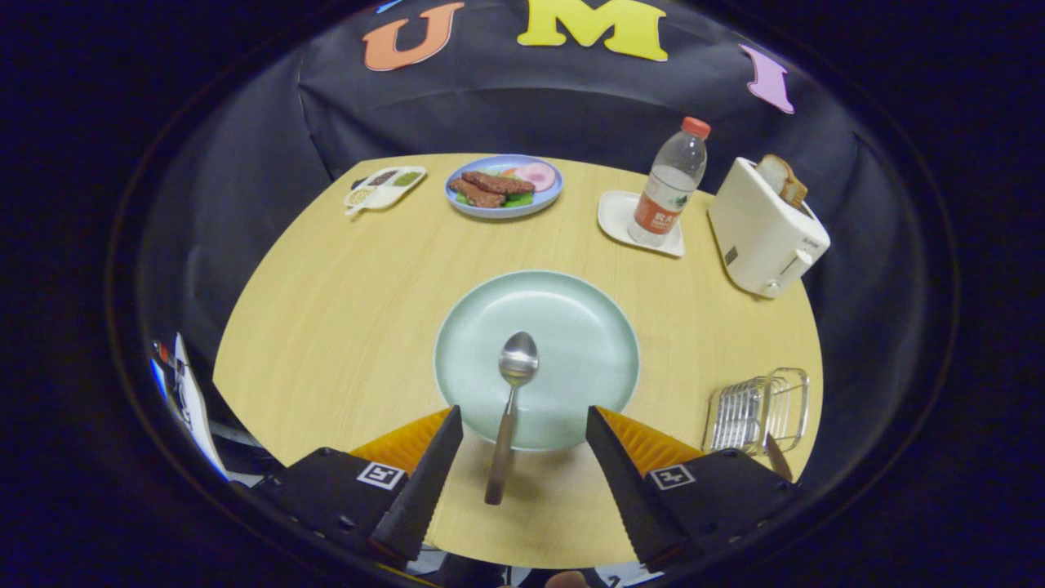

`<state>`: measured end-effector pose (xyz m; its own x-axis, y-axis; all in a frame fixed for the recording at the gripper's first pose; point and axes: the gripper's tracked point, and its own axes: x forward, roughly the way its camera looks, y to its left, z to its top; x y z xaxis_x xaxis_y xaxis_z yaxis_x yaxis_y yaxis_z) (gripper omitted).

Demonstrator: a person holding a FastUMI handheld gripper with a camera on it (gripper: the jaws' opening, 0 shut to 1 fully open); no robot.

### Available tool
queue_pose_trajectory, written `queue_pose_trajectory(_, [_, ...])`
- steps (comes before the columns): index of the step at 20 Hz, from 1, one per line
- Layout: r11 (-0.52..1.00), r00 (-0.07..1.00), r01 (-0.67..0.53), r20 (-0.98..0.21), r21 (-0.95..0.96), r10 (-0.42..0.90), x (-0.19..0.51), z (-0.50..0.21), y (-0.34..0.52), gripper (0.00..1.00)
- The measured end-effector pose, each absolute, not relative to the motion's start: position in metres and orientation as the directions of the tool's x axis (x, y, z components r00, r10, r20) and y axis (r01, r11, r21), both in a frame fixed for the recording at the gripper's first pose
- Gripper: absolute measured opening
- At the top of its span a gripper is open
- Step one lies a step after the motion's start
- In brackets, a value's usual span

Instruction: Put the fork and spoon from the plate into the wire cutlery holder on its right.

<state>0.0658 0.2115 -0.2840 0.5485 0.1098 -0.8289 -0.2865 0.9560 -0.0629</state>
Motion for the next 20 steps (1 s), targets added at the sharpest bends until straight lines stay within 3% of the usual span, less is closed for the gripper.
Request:
queue_pose_trajectory(4, [0.967, 0.544, -0.247, -0.834, -0.06, 0.087, 0.074, -0.306, 0.215, 0.8])
queue_pose_trajectory(8, [0.979, 0.511, -0.204, -0.855, -0.02, 0.089, 0.075, -0.323, 0.218, 0.8])
queue_pose_trajectory(10, [0.983, 0.493, -0.185, -0.865, -0.005, 0.088, 0.078, -0.328, 0.216, 0.71])
queue_pose_trajectory(12, [0.986, 0.473, -0.165, -0.877, 0.012, 0.09, 0.078, -0.332, 0.215, 0.71])
queue_pose_trajectory(17, [0.99, 0.418, -0.138, -0.904, 0.033, 0.089, 0.078, -0.347, 0.209, 0.12])
queue_pose_trajectory(18, [0.989, 0.413, -0.147, -0.906, 0.032, 0.091, 0.075, -0.34, 0.207, 0.18])
queue_pose_trajectory(19, [0.986, 0.408, -0.16, -0.907, 0.045, 0.108, 0.072, -0.344, 0.209, 0.17])
queue_pose_trajectory(20, [0.987, 0.414, -0.159, -0.906, 0.019, 0.084, 0.077, -0.338, 0.203, 0.05])
